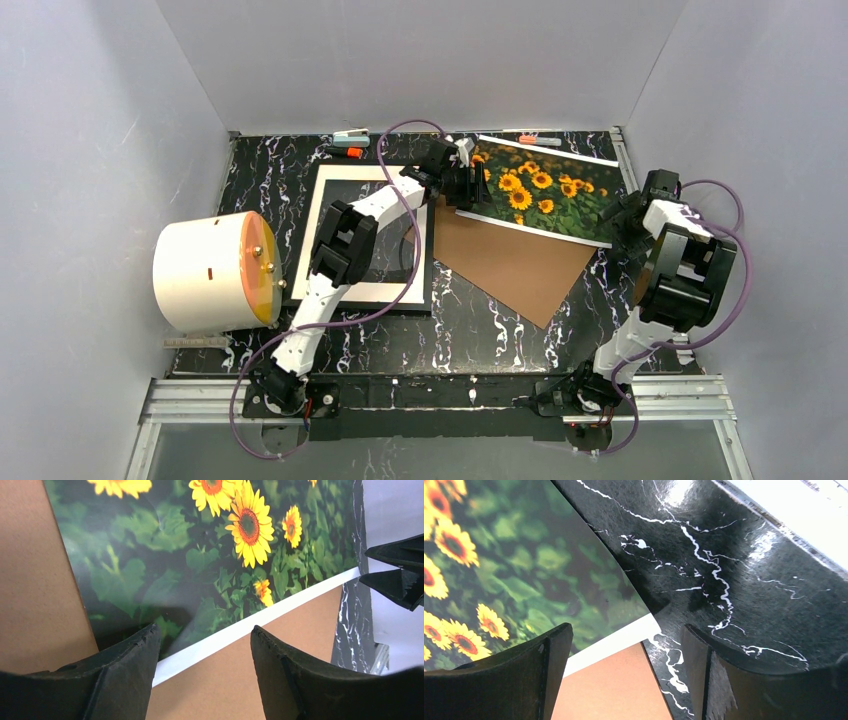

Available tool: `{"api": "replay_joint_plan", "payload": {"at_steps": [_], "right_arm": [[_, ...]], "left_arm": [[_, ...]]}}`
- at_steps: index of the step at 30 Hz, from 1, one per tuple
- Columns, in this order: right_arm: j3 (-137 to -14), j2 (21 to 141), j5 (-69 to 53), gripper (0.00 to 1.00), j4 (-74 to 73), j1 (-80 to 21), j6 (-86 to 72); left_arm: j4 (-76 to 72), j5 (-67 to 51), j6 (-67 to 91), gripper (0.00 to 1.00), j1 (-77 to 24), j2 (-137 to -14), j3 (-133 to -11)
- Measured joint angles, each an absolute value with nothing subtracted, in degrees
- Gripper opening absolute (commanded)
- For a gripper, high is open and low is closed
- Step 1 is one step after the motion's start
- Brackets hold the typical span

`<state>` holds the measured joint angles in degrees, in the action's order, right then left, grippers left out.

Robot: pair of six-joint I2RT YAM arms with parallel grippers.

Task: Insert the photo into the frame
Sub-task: Pick up the photo at the center of the board.

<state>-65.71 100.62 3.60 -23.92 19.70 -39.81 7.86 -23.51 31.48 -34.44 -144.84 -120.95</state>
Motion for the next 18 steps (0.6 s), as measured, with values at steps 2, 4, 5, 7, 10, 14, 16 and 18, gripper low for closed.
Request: {"api": "replay_joint_plan", "payload": {"at_steps": [2, 4, 5, 7, 10, 14, 16, 18], "right_arm": [[-64.6, 100.6, 2.7, 0.87, -22.5, 19.9, -40.4], [-63.5, 100.6, 2.2, 0.87, -21.4, 19.9, -40.6], [-63.0, 100.6, 2.0, 0.87, -20.7, 19.9, -40.5], [-62.1, 100.6, 1.4, 0.87, -19.4, 19.8, -40.5], [-61.0, 100.5, -0.3, 0.85, -16.8, 19.8, -40.2], [-59.4, 100.5, -3.4, 0.85, -11.6, 19.8, -39.9], [-58.0, 100.4, -5.3, 0.84, -7.6, 19.8, -39.1], [-56.4, 100.1, -7.0, 0.83, -3.6, 19.8, -38.5]], "left_arm": [[7.2, -23.1, 30.6, 0.65, -34.6, -144.9, -120.9], [6.6, -22.5, 29.5, 0.65, -34.7, -144.9, -120.9], [6.2, -22.1, 29.0, 0.65, -34.8, -144.9, -120.9], [5.9, -21.4, 28.0, 0.65, -35.0, -144.9, -120.9], [5.9, -20.3, 26.9, 0.65, -35.4, -145.0, -120.9], [6.2, -18.5, 25.4, 0.65, -35.7, -145.1, -120.9], [6.4, -17.6, 24.4, 0.65, -35.9, -145.1, -120.9], [6.5, -16.8, 23.4, 0.65, -36.1, -145.1, -120.9]]}}
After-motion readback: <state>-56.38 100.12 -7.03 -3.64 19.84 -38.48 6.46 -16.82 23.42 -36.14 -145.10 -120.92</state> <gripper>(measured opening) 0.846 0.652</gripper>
